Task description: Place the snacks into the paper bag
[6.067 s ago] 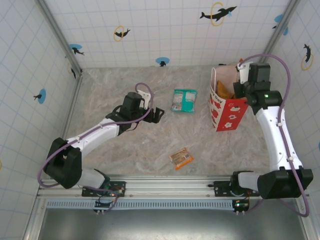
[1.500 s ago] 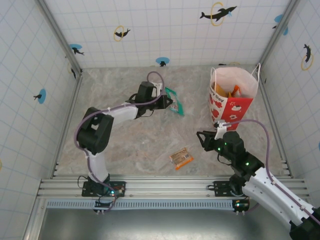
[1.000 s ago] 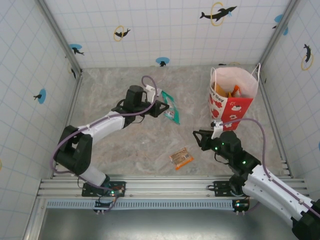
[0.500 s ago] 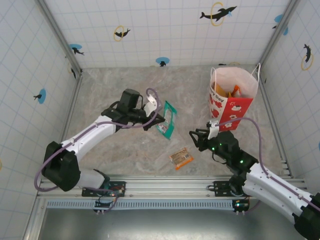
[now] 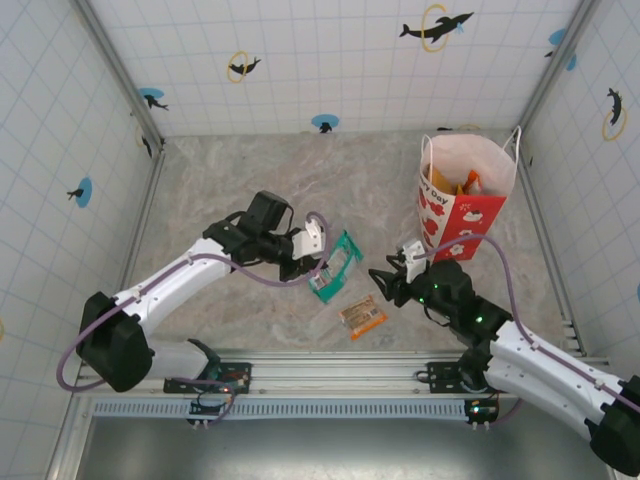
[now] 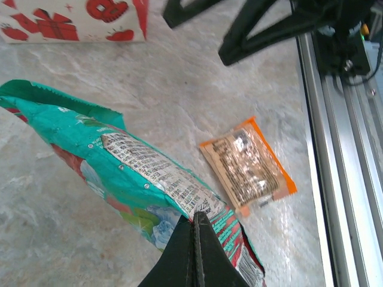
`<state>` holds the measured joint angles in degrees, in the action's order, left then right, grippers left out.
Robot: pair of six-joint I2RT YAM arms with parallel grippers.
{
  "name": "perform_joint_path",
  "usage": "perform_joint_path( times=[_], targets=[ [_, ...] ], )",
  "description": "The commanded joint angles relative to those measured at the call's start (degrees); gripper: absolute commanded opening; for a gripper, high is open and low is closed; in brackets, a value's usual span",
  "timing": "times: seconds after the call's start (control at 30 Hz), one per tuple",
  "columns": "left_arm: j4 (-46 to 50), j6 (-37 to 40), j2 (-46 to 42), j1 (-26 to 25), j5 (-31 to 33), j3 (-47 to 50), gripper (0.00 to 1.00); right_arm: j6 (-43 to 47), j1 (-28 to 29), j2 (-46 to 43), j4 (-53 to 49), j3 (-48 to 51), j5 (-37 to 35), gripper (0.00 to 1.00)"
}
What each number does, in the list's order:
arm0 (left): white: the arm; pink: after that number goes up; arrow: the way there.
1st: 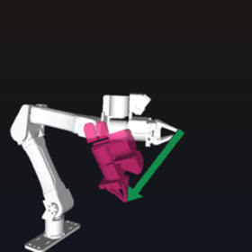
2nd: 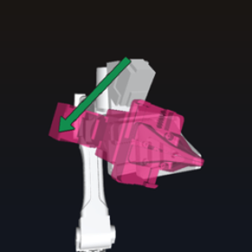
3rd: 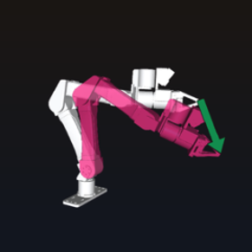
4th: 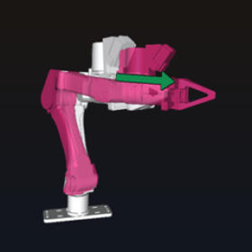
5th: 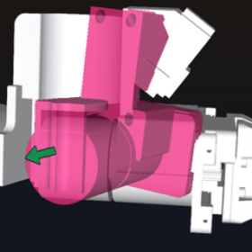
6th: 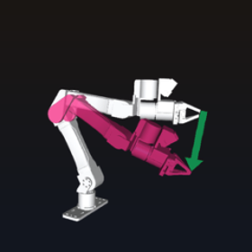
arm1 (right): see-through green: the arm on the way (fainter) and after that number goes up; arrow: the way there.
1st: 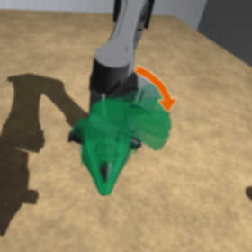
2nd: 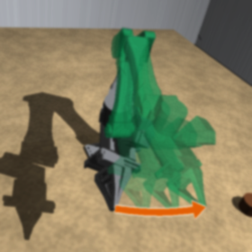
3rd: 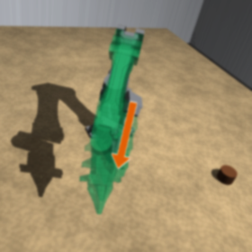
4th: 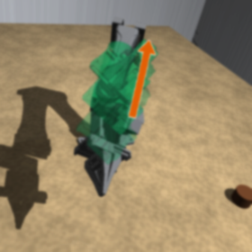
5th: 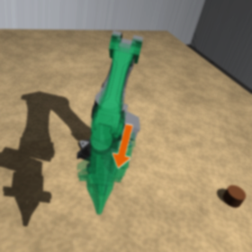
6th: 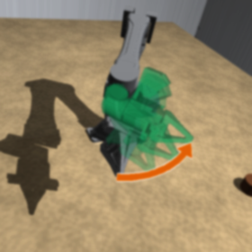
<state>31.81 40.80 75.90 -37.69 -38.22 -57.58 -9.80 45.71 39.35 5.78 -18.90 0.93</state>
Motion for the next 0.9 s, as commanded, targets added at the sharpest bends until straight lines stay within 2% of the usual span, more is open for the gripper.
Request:
perform_joint_path(
  times=[0.0,0.23,0.37,0.53,0.7,0.87],
  targets=[
    [4.06,6.05,0.31,-1.25,1.05,-2.58,0.00,7.77,0.18,0.71,-0.94,-3.21,1.57,0.63],
    [5.00,9.01,-0.40,-4.44,2.13,-1.53,0.00,17.21,0.19,4.64,-4.68,-5.87,5.96,0.70],
    [5.52,9.98,-0.57,-8.37,7.29,-1.55,0.00,20.60,0.23,8.00,-6.38,-7.92,9.32,0.73],
    [6.07,11.20,-0.83,-12.30,11.94,-1.33,0.00,25.16,0.15,11.60,-8.08,-9.60,19.11,0.76],
    [5.60,13.24,-1.92,-13.50,14.60,-0.92,0.00,27.86,-0.19,14.42,-9.95,-11.18,24.61,0.77],
    [0.69,13.64,-4.12,-14.27,20.19,1.16,0.00,27.93,-0.83,16.24,-9.71,-11.67,28.26,0.76]
  ],
)
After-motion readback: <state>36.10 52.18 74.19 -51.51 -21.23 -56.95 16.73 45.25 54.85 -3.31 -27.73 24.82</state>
